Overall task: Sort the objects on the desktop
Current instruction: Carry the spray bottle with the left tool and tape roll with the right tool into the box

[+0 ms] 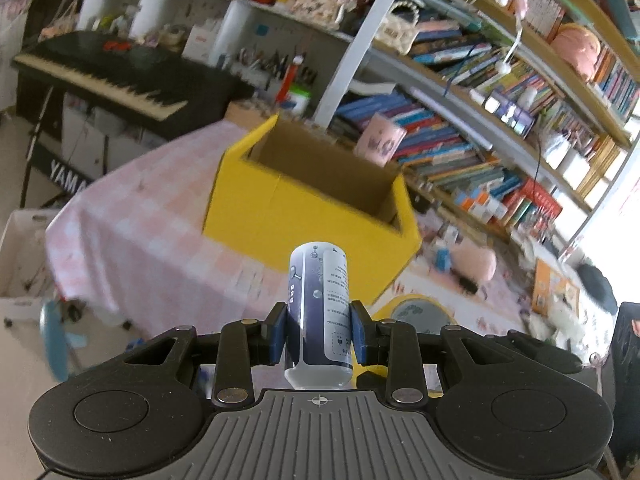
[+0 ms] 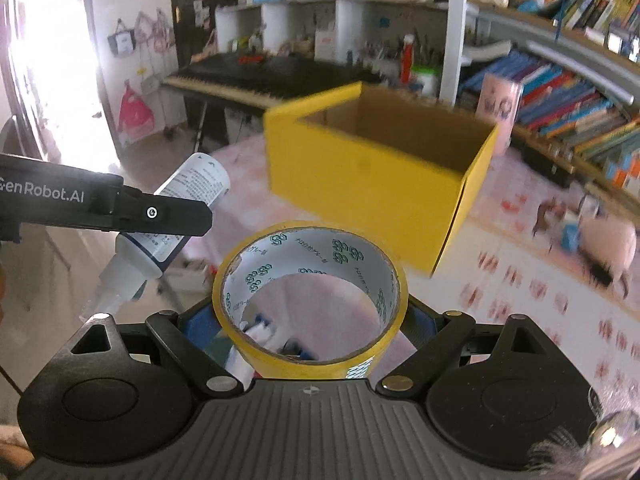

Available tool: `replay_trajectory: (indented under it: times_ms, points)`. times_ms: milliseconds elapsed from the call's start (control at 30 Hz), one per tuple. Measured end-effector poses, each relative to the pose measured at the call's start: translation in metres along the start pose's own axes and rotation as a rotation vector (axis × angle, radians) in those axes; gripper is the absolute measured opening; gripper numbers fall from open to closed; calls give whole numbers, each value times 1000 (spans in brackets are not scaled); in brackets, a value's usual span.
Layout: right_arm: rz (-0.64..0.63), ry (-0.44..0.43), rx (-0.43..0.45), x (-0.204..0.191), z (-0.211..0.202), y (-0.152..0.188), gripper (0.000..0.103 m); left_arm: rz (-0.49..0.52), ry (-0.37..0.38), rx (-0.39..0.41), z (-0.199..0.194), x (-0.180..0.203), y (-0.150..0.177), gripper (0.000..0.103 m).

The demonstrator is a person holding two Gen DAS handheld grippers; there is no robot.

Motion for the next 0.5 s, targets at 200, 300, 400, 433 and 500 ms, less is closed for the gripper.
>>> replay_trajectory:
  times_ms: [200,300,400,433,500]
  points:
    - [-39,39,112,46,7,-59,90,32,33,106,27,31,-61,31]
    - [-70,56,142,69,15,-86,90,46,26,178,42,44,-91,31]
    - [-97,65,149,95,31,-108,90,62,3,224,64,54,-115,31]
    - [-107,68,143,103,39,-114,90,68,-9,225,71,57,-121,31]
    - [-131,62,126,115,54,-122,90,93,-30,220,87,61,-128,31]
Point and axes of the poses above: each gripper's, at about its wrist camera, not at the fingertips, and z roughly the way its jaws point, x to its right, y to its underside, the point moved 5 cm from there along z, roughly the way its jaws point, and after that the axes turned 12 degrees about -y, right-handed, at the moved point
